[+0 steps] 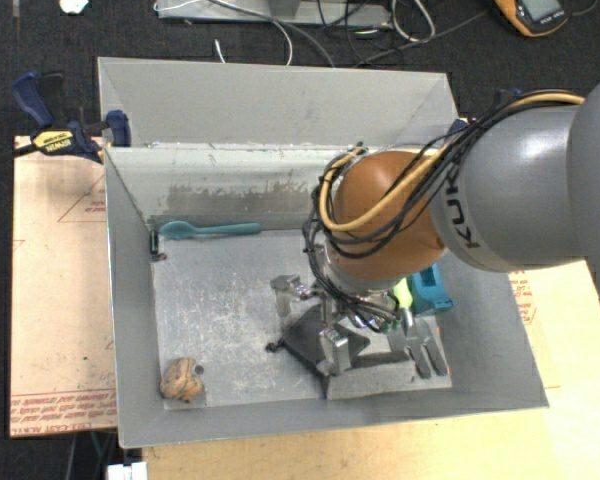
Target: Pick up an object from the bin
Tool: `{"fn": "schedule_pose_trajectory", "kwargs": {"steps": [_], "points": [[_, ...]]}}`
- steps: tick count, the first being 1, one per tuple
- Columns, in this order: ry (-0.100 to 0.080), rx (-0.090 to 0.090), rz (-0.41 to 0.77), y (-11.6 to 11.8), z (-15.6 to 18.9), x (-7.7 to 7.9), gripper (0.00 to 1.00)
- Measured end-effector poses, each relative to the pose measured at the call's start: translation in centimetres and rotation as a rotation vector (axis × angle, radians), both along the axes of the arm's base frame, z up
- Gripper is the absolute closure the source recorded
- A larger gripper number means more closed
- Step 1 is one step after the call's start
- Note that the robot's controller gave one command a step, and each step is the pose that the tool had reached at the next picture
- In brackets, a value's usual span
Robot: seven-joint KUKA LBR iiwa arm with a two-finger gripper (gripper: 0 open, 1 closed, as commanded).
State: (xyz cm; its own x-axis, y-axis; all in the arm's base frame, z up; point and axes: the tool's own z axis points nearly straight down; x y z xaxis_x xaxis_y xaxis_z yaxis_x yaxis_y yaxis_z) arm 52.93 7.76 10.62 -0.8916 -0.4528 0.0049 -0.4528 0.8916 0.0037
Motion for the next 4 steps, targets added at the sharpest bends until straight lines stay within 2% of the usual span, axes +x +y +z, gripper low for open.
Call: {"fn": "schedule_pose_trajectory", "kwargs": {"steps": [1, 2, 3, 4], "points": [[-0.024, 0.005, 0.163, -4.1, -3.6, 1.8, 0.0], [-0.009, 0.005, -0.298, -6.2, -3.5, 0.5, 1.0], [-0.009, 0.006, -0.298, -6.2, -3.5, 0.5, 1.0], [-0.002, 0.004, -0.299, -6.2, -1.1, 0.3, 1.0]]}}
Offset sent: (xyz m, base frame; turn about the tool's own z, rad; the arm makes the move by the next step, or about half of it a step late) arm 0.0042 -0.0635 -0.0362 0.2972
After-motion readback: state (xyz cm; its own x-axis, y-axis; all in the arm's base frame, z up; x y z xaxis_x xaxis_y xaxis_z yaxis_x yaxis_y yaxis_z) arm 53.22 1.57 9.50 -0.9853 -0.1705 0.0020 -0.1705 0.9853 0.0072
